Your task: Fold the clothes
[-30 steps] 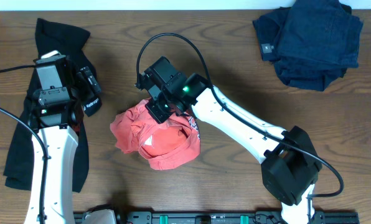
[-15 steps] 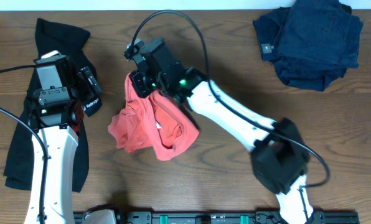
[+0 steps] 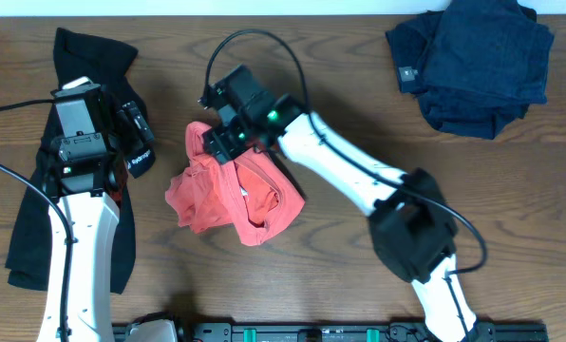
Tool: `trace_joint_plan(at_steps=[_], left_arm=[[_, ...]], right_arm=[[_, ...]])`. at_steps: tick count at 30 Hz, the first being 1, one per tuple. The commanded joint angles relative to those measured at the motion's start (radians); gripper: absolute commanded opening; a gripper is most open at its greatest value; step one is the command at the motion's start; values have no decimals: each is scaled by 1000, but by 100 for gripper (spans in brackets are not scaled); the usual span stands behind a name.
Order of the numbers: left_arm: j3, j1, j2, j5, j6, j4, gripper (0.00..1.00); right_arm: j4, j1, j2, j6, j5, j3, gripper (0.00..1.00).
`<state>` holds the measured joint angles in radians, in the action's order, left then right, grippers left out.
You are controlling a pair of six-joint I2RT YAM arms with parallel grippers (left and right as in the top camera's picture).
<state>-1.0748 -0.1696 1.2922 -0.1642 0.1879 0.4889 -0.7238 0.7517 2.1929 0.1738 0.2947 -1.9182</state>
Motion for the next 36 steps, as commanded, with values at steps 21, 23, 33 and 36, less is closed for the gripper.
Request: trace_joint_plan(at_steps=[21, 23, 33, 36], left_arm=[[-10, -4, -3, -5, 16, -5, 98], [-10, -4, -3, -5, 16, -5, 98], [-10, -4, -3, -5, 16, -3, 98], [-10, -4, -3, -5, 16, 0, 98]], right_arm=[[-212, 9, -93, -235, -86, 191, 53], [-185, 17, -93, -235, -113, 209, 52], [-119, 27, -67, -235, -206, 233, 29], [-113, 27, -67, -234, -211, 233, 25]])
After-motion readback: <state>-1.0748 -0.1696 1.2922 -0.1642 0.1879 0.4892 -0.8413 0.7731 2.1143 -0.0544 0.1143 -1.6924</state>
